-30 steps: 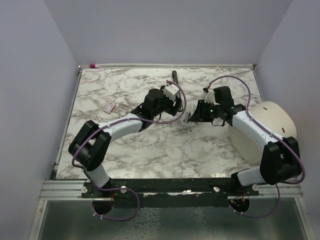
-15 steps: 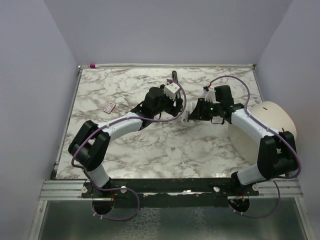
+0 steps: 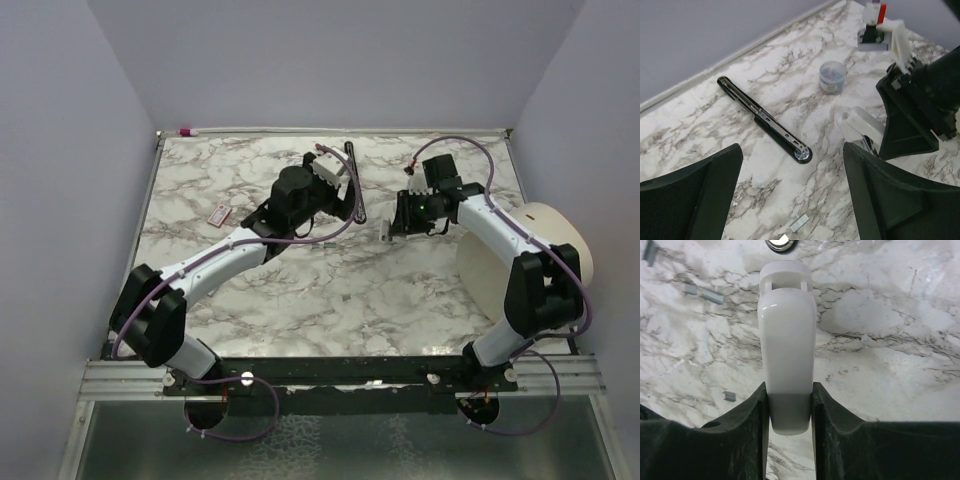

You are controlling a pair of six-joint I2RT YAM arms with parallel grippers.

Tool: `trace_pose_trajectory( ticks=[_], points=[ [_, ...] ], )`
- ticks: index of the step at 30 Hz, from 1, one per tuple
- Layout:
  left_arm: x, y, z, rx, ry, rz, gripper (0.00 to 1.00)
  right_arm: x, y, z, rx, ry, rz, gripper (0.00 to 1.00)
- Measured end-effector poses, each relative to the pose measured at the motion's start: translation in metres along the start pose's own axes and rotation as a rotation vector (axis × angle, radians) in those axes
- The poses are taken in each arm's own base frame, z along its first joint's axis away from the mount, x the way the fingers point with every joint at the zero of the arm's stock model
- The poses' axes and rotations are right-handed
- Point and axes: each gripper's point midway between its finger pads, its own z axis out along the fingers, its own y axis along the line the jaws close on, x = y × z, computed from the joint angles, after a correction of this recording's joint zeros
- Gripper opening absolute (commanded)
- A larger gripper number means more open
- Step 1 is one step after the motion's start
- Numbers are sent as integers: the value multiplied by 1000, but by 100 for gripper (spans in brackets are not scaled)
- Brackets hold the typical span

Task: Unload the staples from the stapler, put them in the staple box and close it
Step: Place the stapler at the center of the board.

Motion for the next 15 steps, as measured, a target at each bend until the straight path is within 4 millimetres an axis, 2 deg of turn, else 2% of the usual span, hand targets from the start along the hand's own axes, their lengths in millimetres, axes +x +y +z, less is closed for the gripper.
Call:
trace_pose_trajectory(
  ticks=[4, 6, 12, 15],
  points=[
    [-30, 8, -14, -50, -74, 3, 90, 4, -12, 4, 60, 52, -4, 1],
    [-34, 10, -15, -58, -87, 2, 91, 2, -11, 5, 57, 65, 1, 1],
    [-19, 3, -7, -22, -51, -15, 92, -19, 13, -9, -59, 1, 32, 1],
    [-8, -8, -2, 42, -25, -20, 93, -35, 26, -30, -146, -64, 76, 1]
  ],
)
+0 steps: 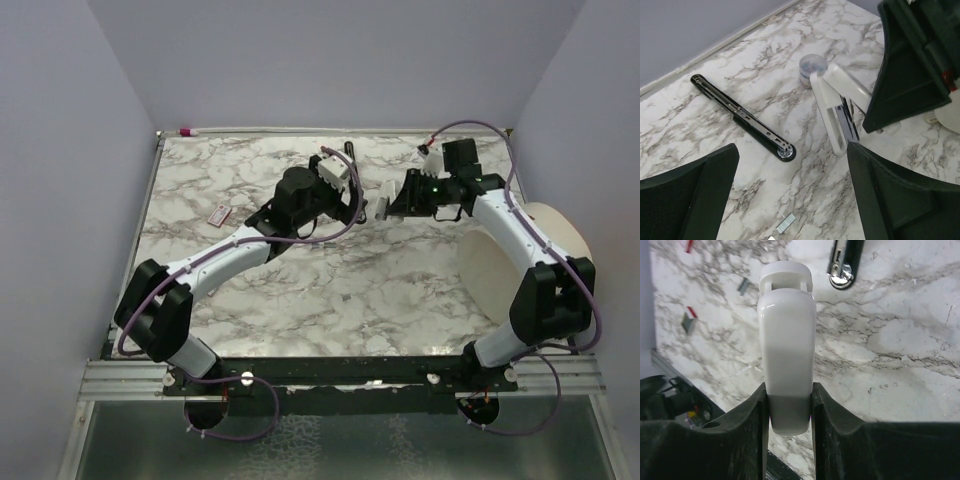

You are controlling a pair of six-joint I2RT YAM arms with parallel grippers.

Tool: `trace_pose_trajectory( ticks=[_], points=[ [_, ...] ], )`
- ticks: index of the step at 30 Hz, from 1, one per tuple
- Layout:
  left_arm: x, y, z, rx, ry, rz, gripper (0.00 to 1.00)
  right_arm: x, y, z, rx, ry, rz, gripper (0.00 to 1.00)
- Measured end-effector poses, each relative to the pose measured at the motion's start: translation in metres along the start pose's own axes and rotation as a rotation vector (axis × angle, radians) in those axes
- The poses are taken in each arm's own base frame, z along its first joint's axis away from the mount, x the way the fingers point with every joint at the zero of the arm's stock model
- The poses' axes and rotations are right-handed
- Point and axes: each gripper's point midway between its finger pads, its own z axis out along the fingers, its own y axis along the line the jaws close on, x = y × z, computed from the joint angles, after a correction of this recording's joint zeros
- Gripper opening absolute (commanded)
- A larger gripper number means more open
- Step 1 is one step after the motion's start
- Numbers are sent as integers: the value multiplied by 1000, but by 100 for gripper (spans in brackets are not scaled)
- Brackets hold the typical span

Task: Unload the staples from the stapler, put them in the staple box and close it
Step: Place the stapler at the center of the board.

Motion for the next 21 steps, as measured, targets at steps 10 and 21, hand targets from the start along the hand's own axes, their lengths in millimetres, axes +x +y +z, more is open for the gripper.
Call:
trace_pose_trajectory(
  ticks=[10, 21],
  points=[
    [23, -33, 10, 158, 48, -9, 99, -28, 49, -40, -224, -141, 25, 1],
    [50, -45, 22, 205, 109, -70, 95, 0, 51, -29, -307, -60, 87, 1]
  ],
)
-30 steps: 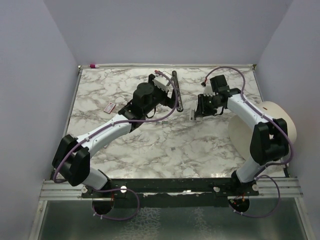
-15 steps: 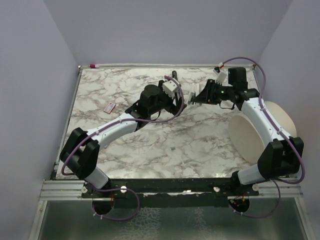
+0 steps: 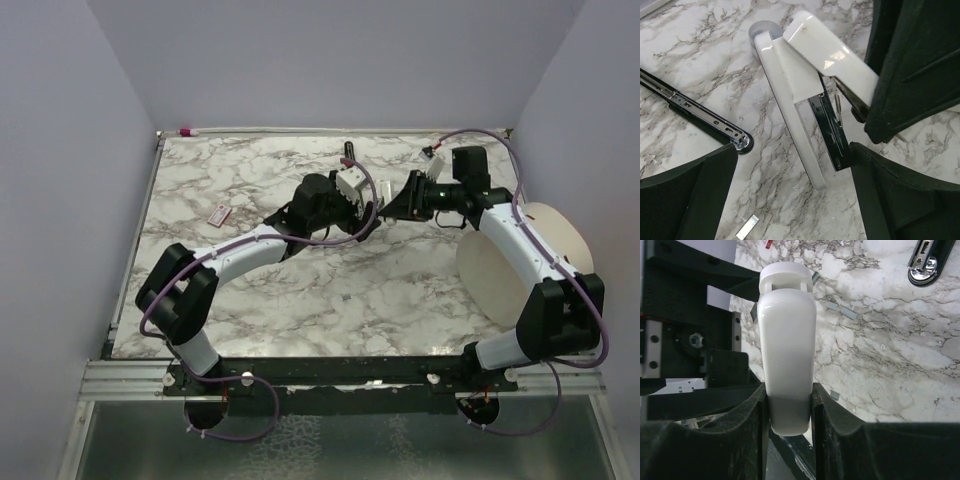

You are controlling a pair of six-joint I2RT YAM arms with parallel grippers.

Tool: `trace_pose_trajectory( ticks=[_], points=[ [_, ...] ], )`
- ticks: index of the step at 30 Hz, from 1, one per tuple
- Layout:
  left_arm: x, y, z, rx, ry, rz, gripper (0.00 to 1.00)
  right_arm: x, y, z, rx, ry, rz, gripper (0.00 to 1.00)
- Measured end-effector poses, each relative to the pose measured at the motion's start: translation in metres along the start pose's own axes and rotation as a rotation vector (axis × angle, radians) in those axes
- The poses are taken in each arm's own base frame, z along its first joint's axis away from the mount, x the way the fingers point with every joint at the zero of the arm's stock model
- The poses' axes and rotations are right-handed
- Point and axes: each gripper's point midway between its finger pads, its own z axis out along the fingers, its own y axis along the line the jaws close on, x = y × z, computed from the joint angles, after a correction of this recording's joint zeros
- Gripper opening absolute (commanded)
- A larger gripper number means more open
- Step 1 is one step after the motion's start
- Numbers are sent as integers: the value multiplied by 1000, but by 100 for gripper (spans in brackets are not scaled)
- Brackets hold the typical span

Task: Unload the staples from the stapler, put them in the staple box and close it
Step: Place the stapler at the center of the board.

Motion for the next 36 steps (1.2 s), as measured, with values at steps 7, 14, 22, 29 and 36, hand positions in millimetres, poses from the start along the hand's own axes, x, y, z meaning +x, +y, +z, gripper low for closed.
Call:
trace_pose_trajectory(
  ticks=[7, 14, 22, 29, 36],
  points=[
    [11, 23, 4, -122, 43, -12, 90, 0, 14, -8, -31, -12, -30, 1],
    [8, 57, -5, -220, 38, -41, 90, 14, 16, -12, -58, 35, -72, 1],
    [16, 70, -10, -243, 66, -65, 90, 55, 13, -8, -85, 136, -95, 1],
    [19, 64, -11, -219, 83, -66, 90, 78, 16, 3, -89, 200, -127, 1],
    [19, 61, -14, -212, 92, -53, 90, 101, 24, 14, -97, 265, -164, 1]
  ],
)
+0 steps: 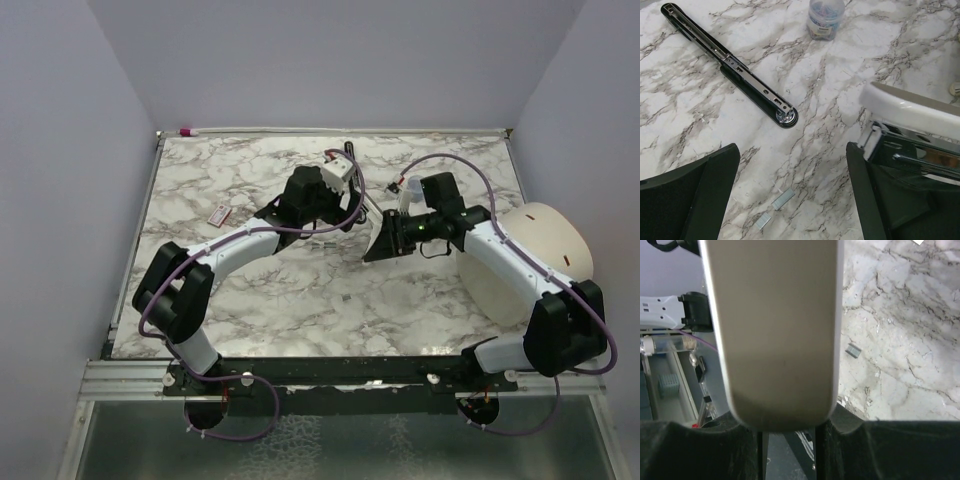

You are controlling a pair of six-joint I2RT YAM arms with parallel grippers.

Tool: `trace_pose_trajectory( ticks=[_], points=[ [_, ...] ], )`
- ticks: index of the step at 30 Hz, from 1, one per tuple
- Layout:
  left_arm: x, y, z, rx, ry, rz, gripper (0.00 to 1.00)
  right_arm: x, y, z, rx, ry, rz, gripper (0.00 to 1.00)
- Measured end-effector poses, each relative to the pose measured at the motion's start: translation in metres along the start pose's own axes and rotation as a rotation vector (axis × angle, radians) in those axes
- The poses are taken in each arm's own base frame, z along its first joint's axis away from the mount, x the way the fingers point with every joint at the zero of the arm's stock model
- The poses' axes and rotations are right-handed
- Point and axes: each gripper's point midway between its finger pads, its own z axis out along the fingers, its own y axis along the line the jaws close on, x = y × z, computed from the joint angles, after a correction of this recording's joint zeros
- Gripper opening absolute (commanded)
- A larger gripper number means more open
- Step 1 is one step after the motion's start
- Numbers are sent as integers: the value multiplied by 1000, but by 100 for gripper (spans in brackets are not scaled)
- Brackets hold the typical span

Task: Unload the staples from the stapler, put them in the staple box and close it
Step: Place the stapler at the center of the board.

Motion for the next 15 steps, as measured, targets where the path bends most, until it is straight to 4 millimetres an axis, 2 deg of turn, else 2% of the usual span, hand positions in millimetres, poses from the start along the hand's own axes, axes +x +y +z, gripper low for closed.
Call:
trace_pose_trajectory(
  ticks=[7, 15],
  points=[
    [-3, 9, -2, -39, -8, 1, 90, 9, -1, 4, 6, 26, 10, 1],
    [-12, 13, -2, -46, -42, -7, 90, 0, -13, 13, 69, -43, 90, 1]
  ],
)
